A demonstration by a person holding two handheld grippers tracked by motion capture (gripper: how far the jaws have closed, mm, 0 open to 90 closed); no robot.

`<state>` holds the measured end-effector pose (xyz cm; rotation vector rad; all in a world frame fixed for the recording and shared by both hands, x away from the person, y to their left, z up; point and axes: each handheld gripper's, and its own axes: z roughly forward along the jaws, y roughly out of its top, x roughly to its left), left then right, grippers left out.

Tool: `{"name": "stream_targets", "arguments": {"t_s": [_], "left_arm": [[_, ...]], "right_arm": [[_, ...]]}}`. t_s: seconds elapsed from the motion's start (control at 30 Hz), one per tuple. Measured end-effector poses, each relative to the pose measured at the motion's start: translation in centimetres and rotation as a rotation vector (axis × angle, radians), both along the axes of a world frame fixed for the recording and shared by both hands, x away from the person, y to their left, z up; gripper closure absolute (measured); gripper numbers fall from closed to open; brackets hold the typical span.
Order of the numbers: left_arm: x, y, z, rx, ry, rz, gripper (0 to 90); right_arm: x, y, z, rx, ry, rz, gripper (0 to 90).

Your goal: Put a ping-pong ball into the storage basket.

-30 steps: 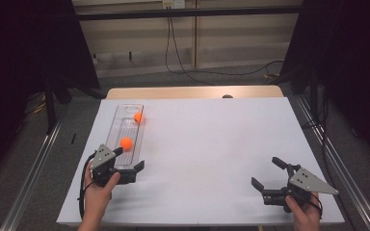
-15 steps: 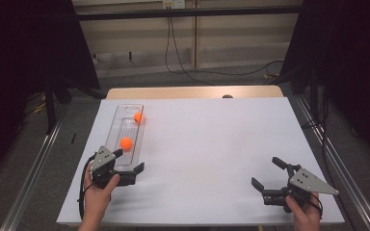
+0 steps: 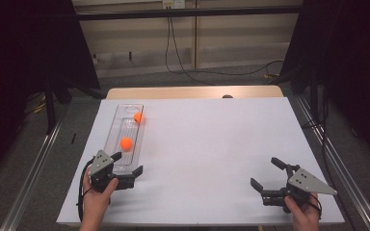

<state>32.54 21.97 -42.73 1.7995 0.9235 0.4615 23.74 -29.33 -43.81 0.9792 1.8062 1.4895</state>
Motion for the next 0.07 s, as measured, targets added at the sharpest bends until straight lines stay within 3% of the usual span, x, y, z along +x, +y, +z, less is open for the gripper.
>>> {"name": "stream_targets", "arguments": {"t_s": [0.07], "left_arm": [[-0.02, 0.09, -0.02, -0.002, 0.002, 0.002, 3.8]], "right_arm": [[0.01, 0.02, -0.01, -0.003, 0.0, 0.0, 1.0]]}}
